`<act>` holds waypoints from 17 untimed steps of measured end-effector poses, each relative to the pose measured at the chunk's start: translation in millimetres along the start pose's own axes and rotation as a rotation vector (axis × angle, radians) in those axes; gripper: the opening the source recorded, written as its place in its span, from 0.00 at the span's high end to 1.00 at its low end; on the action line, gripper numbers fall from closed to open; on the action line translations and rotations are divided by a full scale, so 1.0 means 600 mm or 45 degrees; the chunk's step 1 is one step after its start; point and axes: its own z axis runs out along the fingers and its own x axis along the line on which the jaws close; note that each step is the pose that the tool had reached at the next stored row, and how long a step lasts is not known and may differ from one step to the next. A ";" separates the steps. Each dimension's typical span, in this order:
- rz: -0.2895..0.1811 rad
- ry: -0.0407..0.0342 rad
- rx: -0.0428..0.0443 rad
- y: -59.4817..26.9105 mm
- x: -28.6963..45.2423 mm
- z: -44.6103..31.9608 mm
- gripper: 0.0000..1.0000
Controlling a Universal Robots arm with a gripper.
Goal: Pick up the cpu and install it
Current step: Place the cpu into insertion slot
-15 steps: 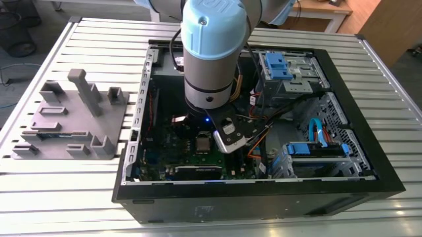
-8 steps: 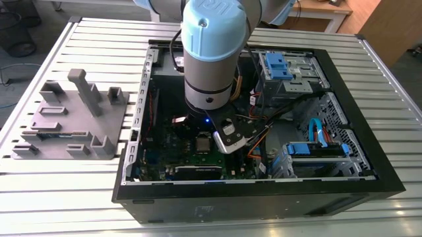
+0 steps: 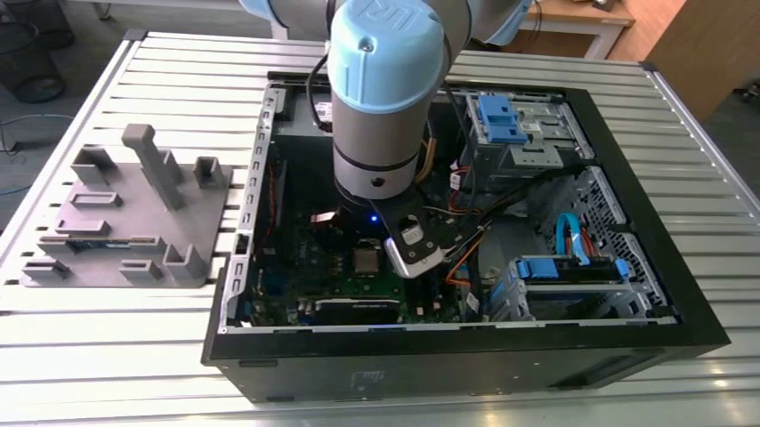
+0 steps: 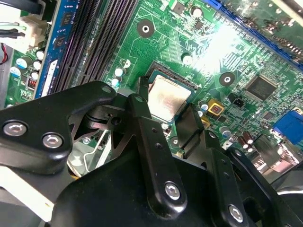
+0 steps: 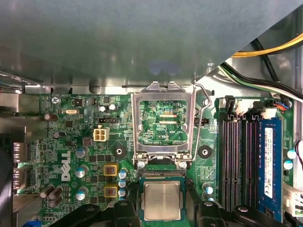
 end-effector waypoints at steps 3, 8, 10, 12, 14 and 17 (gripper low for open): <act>0.000 0.0002 0.000 0.000 0.000 0.000 0.53; 0.000 0.0002 0.000 0.000 0.000 0.002 0.53; 0.000 0.0002 0.000 0.000 0.000 0.002 0.53; 0.000 0.0001 0.000 0.000 -0.001 0.003 0.53; 0.000 0.0001 0.000 0.000 -0.001 0.003 0.53; 0.002 0.0001 0.000 0.000 -0.001 0.004 0.53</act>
